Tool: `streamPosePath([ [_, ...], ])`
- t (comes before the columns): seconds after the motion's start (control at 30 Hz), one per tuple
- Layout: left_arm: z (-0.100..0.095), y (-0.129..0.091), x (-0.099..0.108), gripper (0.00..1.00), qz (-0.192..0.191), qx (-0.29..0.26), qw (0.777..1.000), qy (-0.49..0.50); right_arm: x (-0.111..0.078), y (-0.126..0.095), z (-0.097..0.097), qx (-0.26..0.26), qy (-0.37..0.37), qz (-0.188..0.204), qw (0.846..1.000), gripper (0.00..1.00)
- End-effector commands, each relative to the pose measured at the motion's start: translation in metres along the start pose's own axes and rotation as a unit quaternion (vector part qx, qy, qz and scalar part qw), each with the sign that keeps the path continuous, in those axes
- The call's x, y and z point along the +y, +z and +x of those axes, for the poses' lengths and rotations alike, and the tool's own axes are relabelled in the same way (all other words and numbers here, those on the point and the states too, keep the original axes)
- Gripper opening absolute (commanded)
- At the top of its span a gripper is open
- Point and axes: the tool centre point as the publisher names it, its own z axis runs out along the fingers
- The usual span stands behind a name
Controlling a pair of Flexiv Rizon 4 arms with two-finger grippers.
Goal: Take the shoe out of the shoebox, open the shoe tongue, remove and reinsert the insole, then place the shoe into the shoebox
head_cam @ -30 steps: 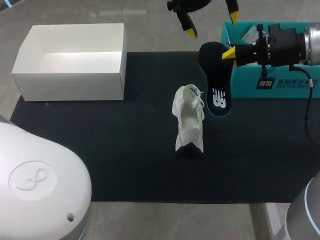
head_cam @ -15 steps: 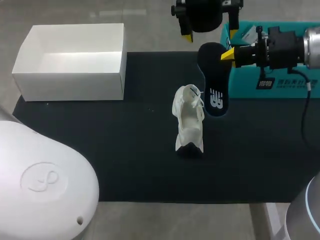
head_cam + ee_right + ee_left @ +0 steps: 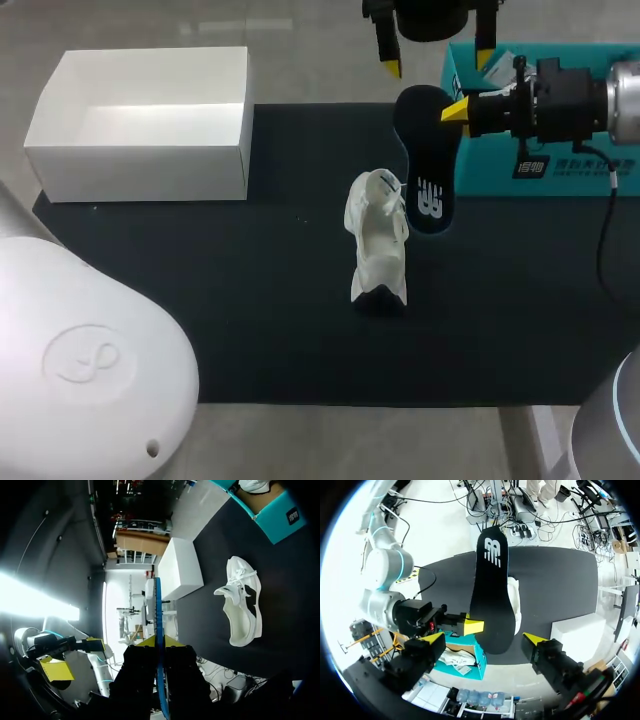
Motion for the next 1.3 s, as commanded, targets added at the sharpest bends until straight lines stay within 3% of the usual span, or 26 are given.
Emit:
streamPosePath([
  [0.03,0.004,-0.002,-0.001,1.00,0.002,-0.004,1.000,-0.001,-0.001,0.001,0.000,0.000,0.000,-0.001,1.000,0.00],
  [0.3,0.007,-0.002,-0.002,1.00,0.009,-0.013,1.000,-0.007,0.000,0.002,-0.001,0.003,0.001,0.000,1.000,0.00],
  [0.43,0.009,-0.013,-0.005,1.00,0.044,-0.130,0.990,-0.020,-0.001,0.002,-0.001,0.007,0.003,-0.002,1.000,0.00],
  [0.47,0.014,-0.019,-0.006,1.00,0.047,-0.194,0.980,-0.025,-0.002,0.000,0.000,0.009,0.003,-0.004,1.000,0.00],
  [0.57,0.035,-0.026,-0.003,1.00,0.064,-0.312,0.944,-0.083,-0.004,-0.004,-0.001,0.014,0.007,-0.011,1.000,0.00],
  [0.67,0.052,-0.031,-0.002,1.00,0.086,-0.403,0.905,-0.102,-0.005,-0.005,-0.005,0.014,0.011,-0.010,1.000,0.00],
  [0.73,0.061,-0.038,-0.002,1.00,0.120,-0.476,0.864,-0.112,-0.005,-0.005,-0.006,0.013,0.013,-0.009,1.000,0.00],
  [0.83,0.068,-0.047,-0.004,1.00,0.152,-0.534,0.826,-0.095,-0.004,-0.002,-0.006,0.013,0.014,-0.002,1.000,0.00],
  [0.9,0.069,-0.053,-0.006,1.00,0.173,-0.556,0.810,-0.074,-0.002,-0.001,-0.005,0.013,0.013,0.000,1.000,0.00],
  [1.3,0.069,-0.055,-0.007,1.00,0.181,-0.555,0.810,-0.060,-0.001,-0.012,0.011,0.016,0.005,0.009,1.000,0.00],
])
